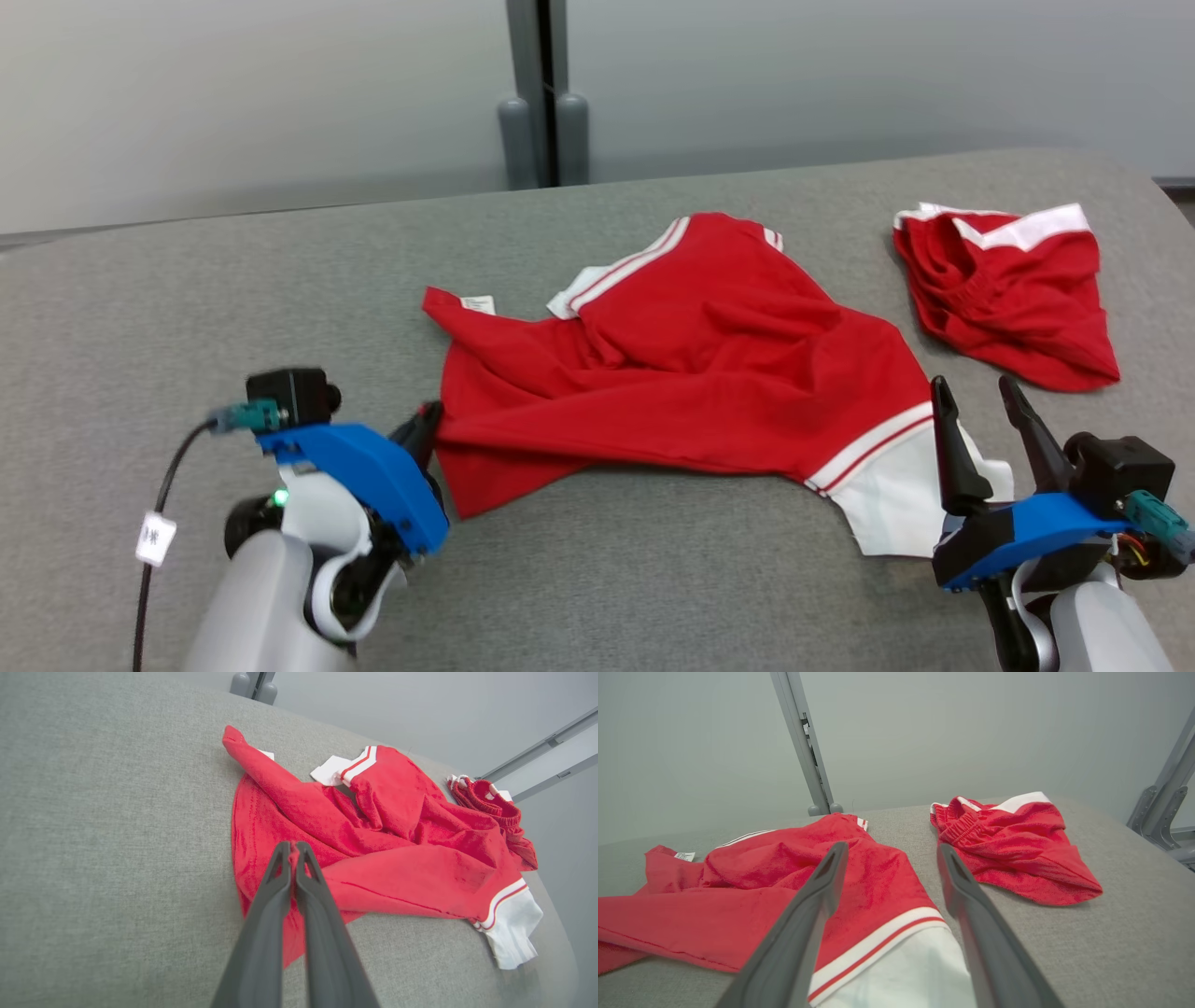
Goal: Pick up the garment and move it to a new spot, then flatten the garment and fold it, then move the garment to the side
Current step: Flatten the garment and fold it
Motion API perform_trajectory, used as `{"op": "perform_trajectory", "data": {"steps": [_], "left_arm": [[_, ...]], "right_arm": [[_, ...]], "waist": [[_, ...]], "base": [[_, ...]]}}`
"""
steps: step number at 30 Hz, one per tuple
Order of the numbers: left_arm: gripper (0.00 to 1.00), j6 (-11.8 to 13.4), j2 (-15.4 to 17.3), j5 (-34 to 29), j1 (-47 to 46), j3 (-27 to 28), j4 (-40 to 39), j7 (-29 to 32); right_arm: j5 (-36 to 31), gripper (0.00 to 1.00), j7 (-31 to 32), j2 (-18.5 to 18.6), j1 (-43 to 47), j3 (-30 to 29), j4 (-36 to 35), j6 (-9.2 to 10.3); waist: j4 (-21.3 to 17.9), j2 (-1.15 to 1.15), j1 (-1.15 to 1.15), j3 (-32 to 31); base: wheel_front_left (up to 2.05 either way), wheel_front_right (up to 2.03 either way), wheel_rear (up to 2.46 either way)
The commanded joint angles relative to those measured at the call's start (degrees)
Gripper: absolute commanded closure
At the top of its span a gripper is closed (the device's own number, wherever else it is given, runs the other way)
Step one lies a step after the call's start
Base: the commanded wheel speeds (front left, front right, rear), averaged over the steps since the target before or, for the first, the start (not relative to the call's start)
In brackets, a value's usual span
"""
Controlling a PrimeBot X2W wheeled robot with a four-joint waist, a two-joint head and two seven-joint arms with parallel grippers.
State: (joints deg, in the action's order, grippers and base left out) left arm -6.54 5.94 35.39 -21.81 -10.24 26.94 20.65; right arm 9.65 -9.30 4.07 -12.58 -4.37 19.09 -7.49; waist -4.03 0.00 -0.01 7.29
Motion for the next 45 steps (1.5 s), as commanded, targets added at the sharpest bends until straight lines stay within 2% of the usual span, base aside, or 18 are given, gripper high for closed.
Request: {"op": "perform_trajectory", "data": {"steps": [1, 5, 9, 16, 18, 19, 24, 30, 34, 38, 45], "left_arm": [[1.0, -0.2, -0.3, 1.0, 2.9, -0.4, -2.9, 0.6], [1.0, 0.9, -0.5, 2.2, 11.0, -1.6, -11.5, 3.1], [1.0, 3.3, -0.7, 2.1, 18.2, -3.1, -18.6, 5.5], [1.0, 4.7, -1.7, 3.4, 25.6, -7.1, -22.4, 8.2], [0.5, 4.9, -1.7, 3.5, 26.5, -8.6, -21.9, 9.5], [0.0, 4.9, -1.7, 3.4, 26.7, -9.1, -21.6, 10.1], [0.0, 5.1, -0.8, 2.9, 26.5, -8.5, -23.1, 9.4], [0.0, 5.7, 3.0, 0.3, 23.5, -4.4, -28.5, 5.3], [0.0, 6.1, 5.4, -3.0, 20.6, -3.3, -28.3, 3.1], [0.0, 5.6, 6.5, -4.1, 15.7, -3.0, -23.0, 3.0], [0.0, 3.9, 7.3, -4.9, 8.3, -5.1, -8.7, 6.9]], "right_arm": [[-0.1, 0.0, 0.3, 0.4, 0.8, -0.3, -0.1, -0.01], [-0.3, 0.0, 1.2, 0.7, 1.6, -1.5, -0.8, -0.01], [-0.5, 0.0, 2.0, 1.1, 1.6, -2.4, -1.6, -0.01], [-0.8, 0.0, 3.1, 1.5, 1.7, -3.4, -3.0, -0.01], [-0.9, 0.0, 3.4, 1.6, 1.7, -3.9, -3.2, -0.01], [-1.0, 0.0, 3.5, 1.6, 1.8, -4.2, -3.3, -0.01], [-1.7, 0.0, 4.4, 1.2, 2.5, -5.1, -4.7, -0.01], [-1.6, 0.0, 3.6, 0.5, 2.2, -4.8, -5.9, -0.01], [-1.4, 0.0, 2.8, 0.1, 2.6, -3.9, -6.0, -0.01], [-0.6, 0.0, 1.8, -0.4, 2.3, -2.2, -4.8, -0.01], [0.2, 0.0, 0.5, -0.6, 0.3, 0.5, -2.5, -0.01]], "waist": [[0.9, 0.0, 0.01, -0.6], [3.4, 0.0, 0.01, -1.4], [5.1, 0.0, 0.01, -1.4], [6.1, 0.0, 0.01, -1.1], [6.2, 0.0, 0.01, -1.0], [6.2, 0.0, 0.01, -1.0], [6.1, 0.0, 0.01, -1.0], [4.8, 0.0, 0.01, -1.3], [3.7, 0.0, 0.01, -0.9], [1.5, 0.0, 0.01, -0.1], [-3.1, 0.0, 0.01, 1.1]], "base": [[0.0, 0.0, 0.0], [0.0, 0.0, 0.0], [0.0, 0.0, 0.0], [0.0, 0.0, 0.0], [0.0, 0.0, 0.0], [0.0, 0.0, 0.0], [0.0, 0.0, 0.0], [0.0, 0.0, 0.0], [0.0, 0.0, 0.0], [0.0, 0.0, 0.0], [0.0, 0.0, 0.0]]}}
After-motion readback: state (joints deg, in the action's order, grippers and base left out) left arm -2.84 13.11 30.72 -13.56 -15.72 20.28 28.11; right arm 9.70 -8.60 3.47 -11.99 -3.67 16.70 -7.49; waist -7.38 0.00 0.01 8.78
